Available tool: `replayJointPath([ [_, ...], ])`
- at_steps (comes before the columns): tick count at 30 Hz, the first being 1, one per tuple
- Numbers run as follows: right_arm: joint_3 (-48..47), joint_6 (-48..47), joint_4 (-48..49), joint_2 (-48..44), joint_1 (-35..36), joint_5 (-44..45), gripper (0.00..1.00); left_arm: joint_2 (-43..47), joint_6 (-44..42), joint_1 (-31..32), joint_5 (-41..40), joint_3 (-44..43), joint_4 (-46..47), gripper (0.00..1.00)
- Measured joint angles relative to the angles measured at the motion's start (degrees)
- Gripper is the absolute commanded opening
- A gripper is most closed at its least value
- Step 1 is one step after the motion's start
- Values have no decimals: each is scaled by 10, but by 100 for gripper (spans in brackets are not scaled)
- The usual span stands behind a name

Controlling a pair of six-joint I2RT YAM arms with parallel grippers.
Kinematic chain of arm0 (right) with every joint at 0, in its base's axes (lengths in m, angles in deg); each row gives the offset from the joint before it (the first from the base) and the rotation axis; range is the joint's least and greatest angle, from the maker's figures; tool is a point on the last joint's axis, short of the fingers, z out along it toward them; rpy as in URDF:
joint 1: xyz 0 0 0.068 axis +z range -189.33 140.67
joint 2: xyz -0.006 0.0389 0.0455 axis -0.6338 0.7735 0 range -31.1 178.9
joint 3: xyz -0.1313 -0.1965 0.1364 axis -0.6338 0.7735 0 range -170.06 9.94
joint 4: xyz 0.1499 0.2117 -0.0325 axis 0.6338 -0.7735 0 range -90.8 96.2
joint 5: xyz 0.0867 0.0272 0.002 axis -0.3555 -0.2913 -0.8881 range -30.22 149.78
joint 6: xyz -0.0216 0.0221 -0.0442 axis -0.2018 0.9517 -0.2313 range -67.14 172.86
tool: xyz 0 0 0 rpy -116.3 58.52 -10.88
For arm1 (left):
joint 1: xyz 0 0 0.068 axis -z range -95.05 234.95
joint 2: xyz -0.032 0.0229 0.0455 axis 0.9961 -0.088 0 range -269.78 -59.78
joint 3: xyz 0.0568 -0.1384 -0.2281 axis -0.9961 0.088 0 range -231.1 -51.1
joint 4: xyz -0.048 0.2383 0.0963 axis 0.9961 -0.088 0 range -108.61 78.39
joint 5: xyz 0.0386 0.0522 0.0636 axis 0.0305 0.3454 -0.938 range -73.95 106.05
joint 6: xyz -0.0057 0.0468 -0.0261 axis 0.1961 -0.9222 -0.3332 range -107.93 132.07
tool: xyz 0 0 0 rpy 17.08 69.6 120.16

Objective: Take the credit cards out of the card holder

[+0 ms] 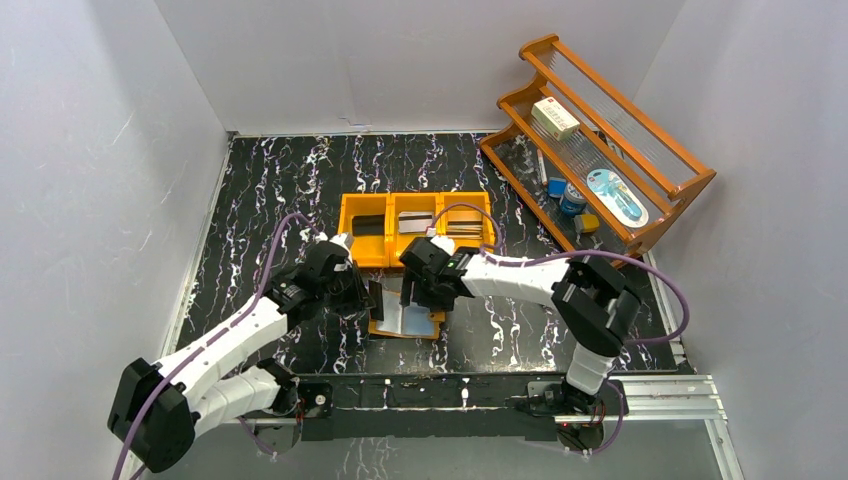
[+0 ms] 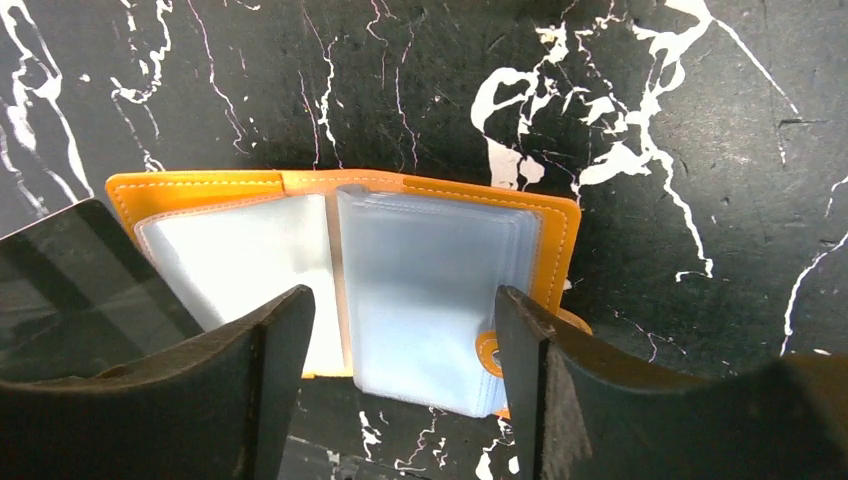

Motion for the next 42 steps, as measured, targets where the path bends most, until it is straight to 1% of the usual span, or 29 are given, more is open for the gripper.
replayJointPath([
  [4,-42,-4,-39,30,23,43,78,7,1,0,-5,0,-5,0],
  [7,-75,-5,-72,56,37,73,74,7,2,0,-6,0,-7,0],
  [10,-106,-5,-108,79,50,108,63,7,2,0,-6,0,-9,0],
  [13,-111,-5,-124,84,60,136,53,10,4,0,-7,0,-9,0],
  [17,-111,-1,-128,85,64,146,47,22,9,0,-7,1,-9,0],
  [20,-110,-2,-121,85,66,146,46,28,12,0,-7,2,-9,0],
  [21,-108,-4,-116,85,67,146,48,30,13,0,-7,3,-9,0],
  [23,-103,-7,-106,81,67,144,57,31,13,0,-7,3,-10,0],
  [26,-99,-16,-95,76,67,133,63,35,13,0,-7,3,-10,0],
  [29,-101,-22,-93,74,67,129,74,41,11,0,-7,2,-11,0],
  [33,-99,-33,-110,54,66,126,85,45,6,0,-7,-5,-19,0],
  [35,-96,-34,-110,30,63,126,88,48,5,0,-7,-11,-24,0],
  [38,-63,-34,-84,-38,57,132,90,52,1,0,-9,-22,-30,0],
  [42,44,-33,4,-155,40,121,89,56,-13,0,-5,-36,-29,0],
])
